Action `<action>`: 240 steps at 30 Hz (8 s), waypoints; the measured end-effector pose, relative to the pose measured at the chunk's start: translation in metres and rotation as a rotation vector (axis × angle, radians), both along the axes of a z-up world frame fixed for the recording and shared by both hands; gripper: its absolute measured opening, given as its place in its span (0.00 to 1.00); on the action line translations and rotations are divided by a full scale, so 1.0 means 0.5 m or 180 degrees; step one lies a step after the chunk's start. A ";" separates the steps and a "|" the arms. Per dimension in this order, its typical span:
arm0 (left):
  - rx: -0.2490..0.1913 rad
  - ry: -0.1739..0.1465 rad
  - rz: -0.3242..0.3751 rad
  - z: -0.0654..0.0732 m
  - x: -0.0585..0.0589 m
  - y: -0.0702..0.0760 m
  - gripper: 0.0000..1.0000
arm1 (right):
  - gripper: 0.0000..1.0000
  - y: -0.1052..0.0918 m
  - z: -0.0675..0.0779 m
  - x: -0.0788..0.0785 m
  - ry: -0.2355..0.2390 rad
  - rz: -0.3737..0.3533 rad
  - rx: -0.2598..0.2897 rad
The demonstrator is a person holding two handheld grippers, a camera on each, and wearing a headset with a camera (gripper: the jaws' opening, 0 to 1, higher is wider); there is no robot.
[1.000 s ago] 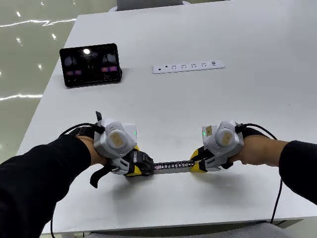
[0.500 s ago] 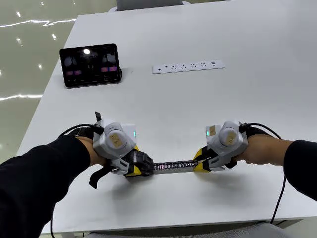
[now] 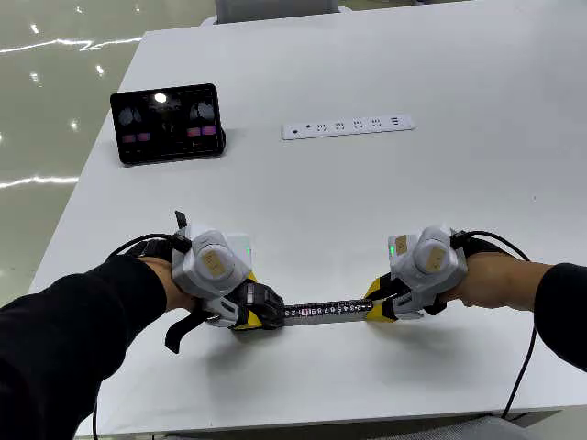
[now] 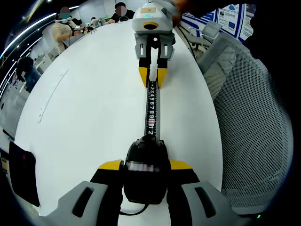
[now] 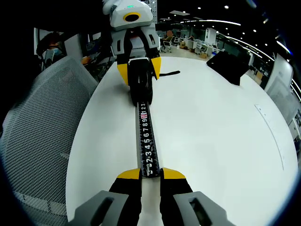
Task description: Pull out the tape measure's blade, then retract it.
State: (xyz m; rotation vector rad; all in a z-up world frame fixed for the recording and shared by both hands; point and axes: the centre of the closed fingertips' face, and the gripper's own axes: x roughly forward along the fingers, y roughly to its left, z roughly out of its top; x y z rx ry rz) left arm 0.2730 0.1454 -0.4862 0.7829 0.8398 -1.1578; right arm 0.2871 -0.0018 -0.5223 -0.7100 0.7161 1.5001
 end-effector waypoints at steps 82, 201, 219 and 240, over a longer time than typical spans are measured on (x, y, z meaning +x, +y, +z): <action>0.0032 -0.0005 -0.0002 -0.002 -0.002 -0.003 0.30 | 0.10 -0.145 -0.002 0.016 0.0017 -0.0125 -0.0122; -0.0313 -0.0092 0.0996 0.051 0.014 0.063 0.50 | 0.24 -0.225 0.058 0.054 0.0054 -0.1181 -0.0242; -0.1006 -0.0045 0.2088 0.070 -0.023 0.155 0.66 | 0.43 -0.274 0.105 -0.010 0.0041 -0.1866 0.0120; -0.1288 -0.0339 0.2513 0.076 -0.088 0.247 0.82 | 0.68 -0.380 0.113 -0.040 -0.0191 -0.2389 0.0346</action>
